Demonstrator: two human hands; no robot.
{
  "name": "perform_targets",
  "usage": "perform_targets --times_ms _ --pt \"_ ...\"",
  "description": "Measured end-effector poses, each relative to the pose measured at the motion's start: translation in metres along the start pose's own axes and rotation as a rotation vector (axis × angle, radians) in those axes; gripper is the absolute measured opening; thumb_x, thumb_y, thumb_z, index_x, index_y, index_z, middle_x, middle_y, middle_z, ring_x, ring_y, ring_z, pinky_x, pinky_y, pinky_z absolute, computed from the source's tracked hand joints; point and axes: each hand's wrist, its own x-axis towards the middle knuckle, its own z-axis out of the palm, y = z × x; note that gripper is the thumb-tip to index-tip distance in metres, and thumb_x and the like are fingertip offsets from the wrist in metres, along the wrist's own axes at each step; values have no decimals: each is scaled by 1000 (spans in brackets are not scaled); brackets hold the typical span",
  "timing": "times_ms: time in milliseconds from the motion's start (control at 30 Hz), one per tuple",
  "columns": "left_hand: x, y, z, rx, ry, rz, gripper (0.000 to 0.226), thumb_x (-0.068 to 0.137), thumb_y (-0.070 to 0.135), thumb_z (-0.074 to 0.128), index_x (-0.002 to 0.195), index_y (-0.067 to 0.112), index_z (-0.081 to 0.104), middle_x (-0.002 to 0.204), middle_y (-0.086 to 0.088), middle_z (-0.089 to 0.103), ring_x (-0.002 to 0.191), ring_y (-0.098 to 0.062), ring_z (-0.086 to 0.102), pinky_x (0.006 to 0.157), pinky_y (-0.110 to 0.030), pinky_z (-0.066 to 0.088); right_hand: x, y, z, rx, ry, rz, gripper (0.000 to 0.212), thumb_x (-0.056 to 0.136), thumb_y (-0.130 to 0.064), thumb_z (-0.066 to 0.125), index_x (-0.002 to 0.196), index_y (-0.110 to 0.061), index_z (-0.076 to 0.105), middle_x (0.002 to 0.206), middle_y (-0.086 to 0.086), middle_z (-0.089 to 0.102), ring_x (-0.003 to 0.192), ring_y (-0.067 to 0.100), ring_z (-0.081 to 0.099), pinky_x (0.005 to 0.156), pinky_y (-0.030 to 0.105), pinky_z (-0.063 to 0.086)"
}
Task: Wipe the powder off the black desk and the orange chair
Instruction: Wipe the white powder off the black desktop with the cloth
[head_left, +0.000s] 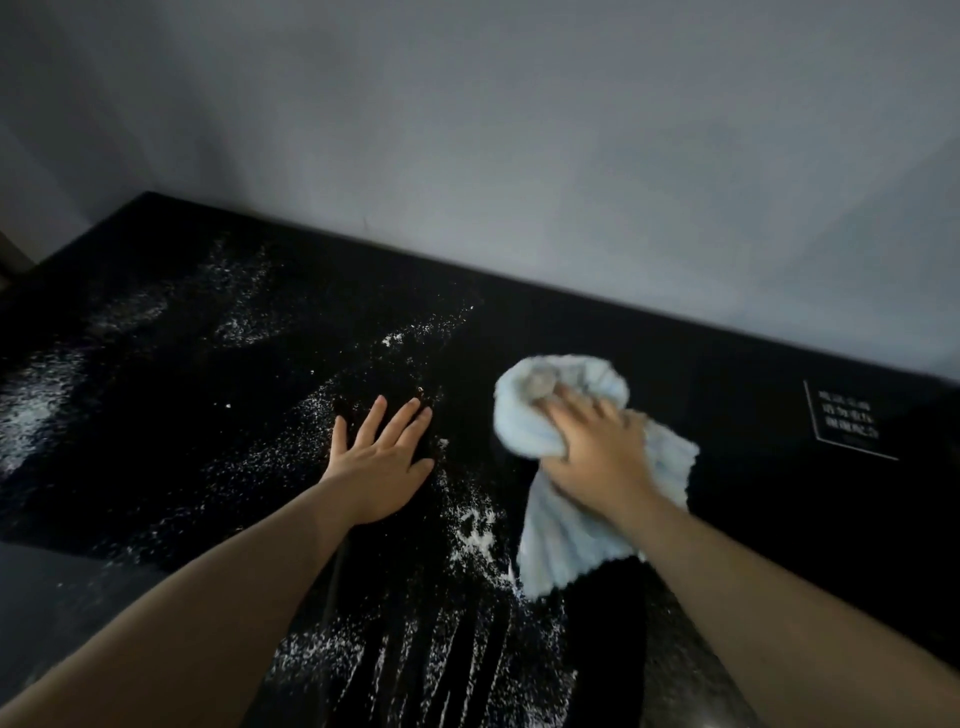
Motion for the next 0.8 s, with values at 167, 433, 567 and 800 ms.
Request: perform_targets --times_ms 167,433,567,800 --pt "-14 7 2 7 4 -8 64 99 46 25 151 29 -9 157 13 -18 145 -20 -21 116 -52 -8 -44 -11 -10 401 -53 -341 55 72 -41 37 122 -30 58 120 -8 62 110 22 53 90 41 42" --pt "-38 9 15 22 -24 1 64 100 46 24 150 29 -12 157 11 -20 144 -21 -21 116 -51 -7 -44 45 -13 7 -111 271 61 88 -40 38 146 -35 21 157 -8 17 139 28 26 103 57 28" --pt "-47 9 20 29 -9 5 63 100 46 24 150 29 -10 157 11 -18 145 -21 -20 117 -50 -6 -85 1 6 118 -21 -103 69 65 -45 20 129 -37 45 133 -8 50 118 27 47 92 43 38" --pt "-41 13 -2 195 -23 47 64 98 53 25 151 32 -4 158 6 -6 146 -27 -4 116 -51 17 -55 18 -35 636 317 263 50 74 -31 61 121 -19 48 108 4 63 98 27 59 82 41 49"
